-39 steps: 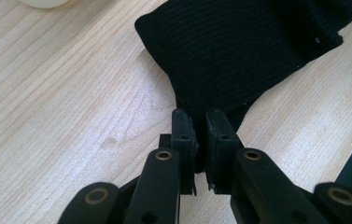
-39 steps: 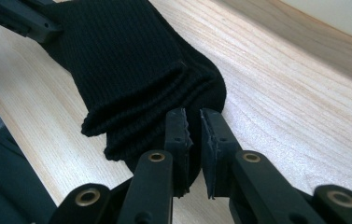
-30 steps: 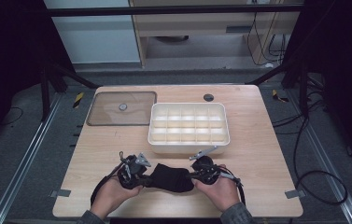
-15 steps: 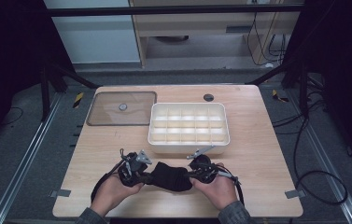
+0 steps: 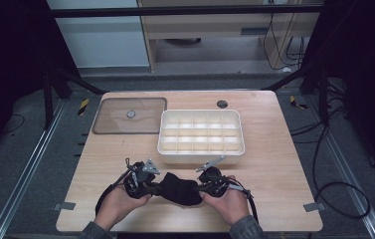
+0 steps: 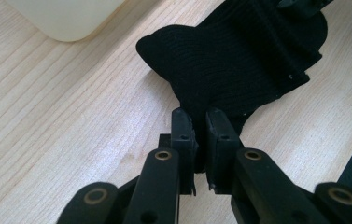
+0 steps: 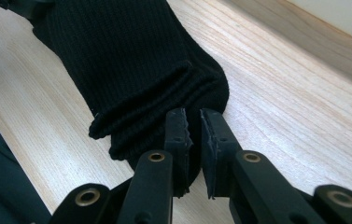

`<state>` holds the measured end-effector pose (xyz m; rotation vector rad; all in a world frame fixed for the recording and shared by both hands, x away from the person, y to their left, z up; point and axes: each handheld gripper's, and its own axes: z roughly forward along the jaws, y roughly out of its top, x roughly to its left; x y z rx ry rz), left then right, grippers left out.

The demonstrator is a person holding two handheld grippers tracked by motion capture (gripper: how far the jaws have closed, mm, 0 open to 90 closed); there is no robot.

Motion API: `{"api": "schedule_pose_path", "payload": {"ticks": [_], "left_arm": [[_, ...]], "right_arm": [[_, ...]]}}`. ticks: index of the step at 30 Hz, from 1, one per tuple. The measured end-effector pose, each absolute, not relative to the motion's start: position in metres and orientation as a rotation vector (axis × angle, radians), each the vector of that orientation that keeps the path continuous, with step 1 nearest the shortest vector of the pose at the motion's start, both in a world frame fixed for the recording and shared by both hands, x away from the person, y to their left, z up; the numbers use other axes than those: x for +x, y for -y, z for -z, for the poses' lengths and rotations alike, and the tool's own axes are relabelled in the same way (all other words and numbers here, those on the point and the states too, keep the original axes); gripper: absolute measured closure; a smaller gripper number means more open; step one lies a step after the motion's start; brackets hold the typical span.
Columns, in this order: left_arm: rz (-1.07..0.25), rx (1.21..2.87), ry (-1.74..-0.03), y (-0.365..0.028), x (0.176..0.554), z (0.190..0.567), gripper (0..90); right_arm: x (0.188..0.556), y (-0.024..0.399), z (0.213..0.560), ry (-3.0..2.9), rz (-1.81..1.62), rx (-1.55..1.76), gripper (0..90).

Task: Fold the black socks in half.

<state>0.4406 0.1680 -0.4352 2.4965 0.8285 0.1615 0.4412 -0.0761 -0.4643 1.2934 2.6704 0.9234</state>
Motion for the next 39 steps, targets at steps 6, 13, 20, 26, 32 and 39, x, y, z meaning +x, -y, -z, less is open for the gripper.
{"api": "schedule_pose_path", "payload": {"ticks": [6,13,20,26,32,39], "left_arm": [[-0.144,2.512,-0.832,-0.173,0.439,0.438,81.9],[-0.158,2.503,-0.836,-0.174,0.439,0.437,82.3],[-0.169,2.492,-0.819,-0.169,0.437,0.431,82.3],[-0.174,2.492,-0.804,-0.165,0.437,0.426,82.4],[-0.169,2.491,-0.778,-0.158,0.437,0.423,82.4],[-0.158,2.494,-0.749,-0.148,0.434,0.423,82.4]], "right_arm": [[0.439,0.075,0.465,-2.67,-0.917,1.286,81.7],[0.439,0.074,0.465,-2.674,-0.918,1.275,81.8],[0.437,0.068,0.467,-2.68,-0.914,1.263,81.8],[0.436,0.063,0.469,-2.681,-0.923,1.258,81.8],[0.436,0.058,0.47,-2.679,-0.933,1.258,81.8],[0.435,0.055,0.471,-2.68,-0.931,1.26,81.7]]}}
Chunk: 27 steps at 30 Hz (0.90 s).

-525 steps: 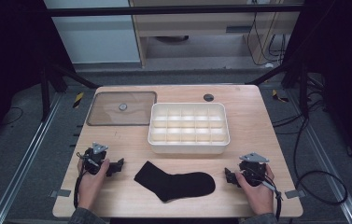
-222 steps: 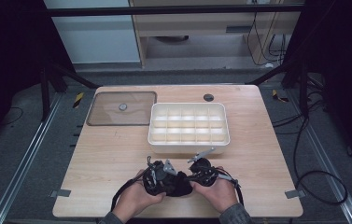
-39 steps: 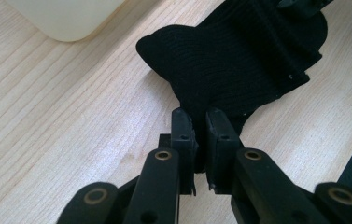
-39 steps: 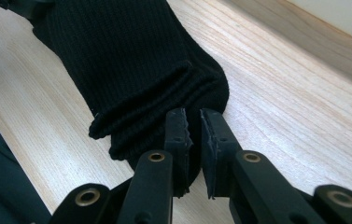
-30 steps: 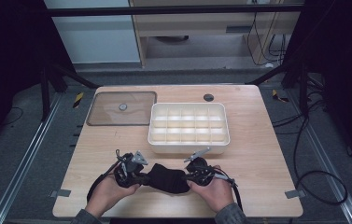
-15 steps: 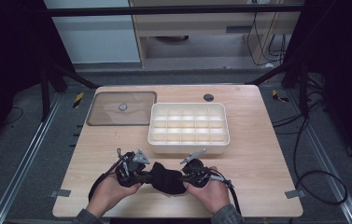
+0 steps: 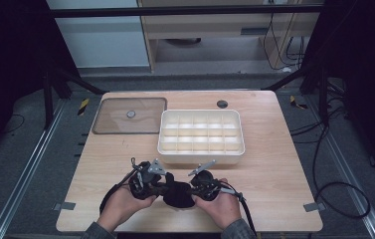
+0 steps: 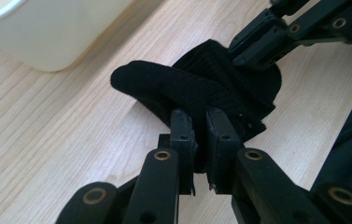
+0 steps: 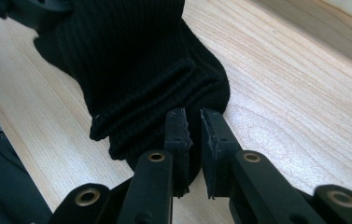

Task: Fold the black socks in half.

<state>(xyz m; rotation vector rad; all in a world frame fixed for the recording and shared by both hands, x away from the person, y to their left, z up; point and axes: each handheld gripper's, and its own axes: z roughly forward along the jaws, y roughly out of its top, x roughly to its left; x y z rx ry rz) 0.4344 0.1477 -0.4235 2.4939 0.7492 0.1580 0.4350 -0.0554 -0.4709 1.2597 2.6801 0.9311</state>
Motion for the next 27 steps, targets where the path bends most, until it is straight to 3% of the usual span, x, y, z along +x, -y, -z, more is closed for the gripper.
{"api": "schedule_pose_path", "payload": {"ticks": [27], "left_arm": [[-0.137,2.549,-0.66,-0.123,0.427,0.432,83.0]], "right_arm": [[0.435,0.063,0.479,-2.649,-0.942,1.317,81.8]]}}
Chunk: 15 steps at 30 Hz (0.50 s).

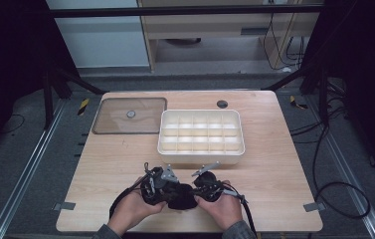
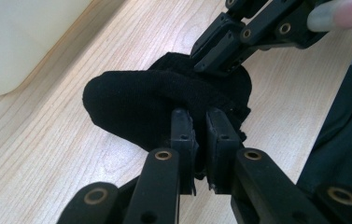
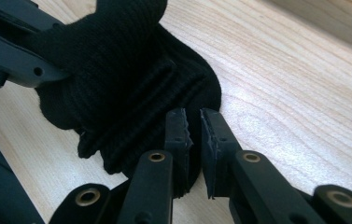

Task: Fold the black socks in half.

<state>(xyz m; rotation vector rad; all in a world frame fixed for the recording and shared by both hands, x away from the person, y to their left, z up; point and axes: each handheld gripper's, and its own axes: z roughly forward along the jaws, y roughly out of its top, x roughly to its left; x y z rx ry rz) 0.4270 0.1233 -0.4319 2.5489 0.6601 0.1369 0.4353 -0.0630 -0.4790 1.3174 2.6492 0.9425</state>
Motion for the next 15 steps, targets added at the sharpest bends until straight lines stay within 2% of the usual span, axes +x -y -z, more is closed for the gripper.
{"api": "schedule_pose_path", "payload": {"ticks": [15], "left_arm": [[-0.199,2.558,-0.726,-0.143,0.446,0.432,83.8]], "right_arm": [[0.434,0.065,0.475,-2.64,-0.936,1.315,81.7]]}}
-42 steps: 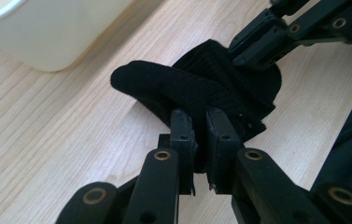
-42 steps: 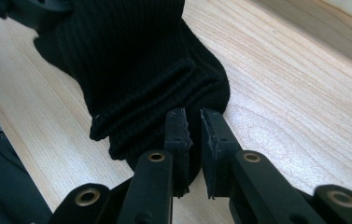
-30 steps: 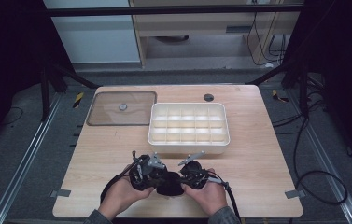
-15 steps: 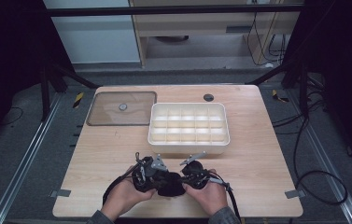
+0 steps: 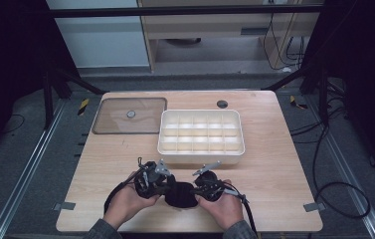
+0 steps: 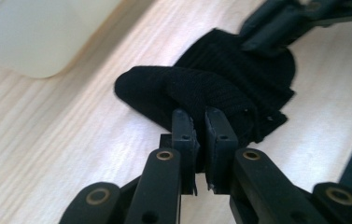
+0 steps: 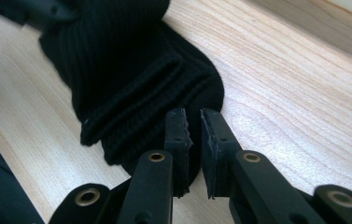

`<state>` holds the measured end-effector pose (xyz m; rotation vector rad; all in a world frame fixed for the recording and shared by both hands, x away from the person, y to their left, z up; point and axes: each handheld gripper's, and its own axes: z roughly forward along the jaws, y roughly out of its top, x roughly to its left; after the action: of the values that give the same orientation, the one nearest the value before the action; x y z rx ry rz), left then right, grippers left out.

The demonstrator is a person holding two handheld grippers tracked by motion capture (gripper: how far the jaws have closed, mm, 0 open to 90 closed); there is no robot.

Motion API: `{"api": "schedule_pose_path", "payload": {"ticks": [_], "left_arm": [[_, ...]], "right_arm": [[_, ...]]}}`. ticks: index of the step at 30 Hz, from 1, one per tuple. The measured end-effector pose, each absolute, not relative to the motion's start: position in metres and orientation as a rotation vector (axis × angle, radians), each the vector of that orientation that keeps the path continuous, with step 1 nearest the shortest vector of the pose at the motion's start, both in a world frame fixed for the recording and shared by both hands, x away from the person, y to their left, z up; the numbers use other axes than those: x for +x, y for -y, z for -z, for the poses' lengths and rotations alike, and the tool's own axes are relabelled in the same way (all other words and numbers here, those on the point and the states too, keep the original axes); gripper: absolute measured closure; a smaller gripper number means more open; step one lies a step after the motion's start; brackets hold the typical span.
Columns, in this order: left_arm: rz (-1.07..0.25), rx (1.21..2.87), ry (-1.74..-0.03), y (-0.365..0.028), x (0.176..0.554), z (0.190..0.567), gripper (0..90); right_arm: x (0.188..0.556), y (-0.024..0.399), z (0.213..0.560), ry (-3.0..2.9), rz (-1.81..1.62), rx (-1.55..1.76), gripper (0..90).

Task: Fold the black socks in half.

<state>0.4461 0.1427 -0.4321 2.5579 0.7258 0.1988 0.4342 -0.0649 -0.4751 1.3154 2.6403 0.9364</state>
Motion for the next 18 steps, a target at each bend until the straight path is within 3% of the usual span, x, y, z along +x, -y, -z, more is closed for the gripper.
{"api": "schedule_pose_path", "payload": {"ticks": [18], "left_arm": [[-0.257,2.503,-0.801,-0.156,0.461,0.424,83.9]], "right_arm": [[0.431,0.061,0.477,-2.664,-0.959,1.305,81.5]]}}
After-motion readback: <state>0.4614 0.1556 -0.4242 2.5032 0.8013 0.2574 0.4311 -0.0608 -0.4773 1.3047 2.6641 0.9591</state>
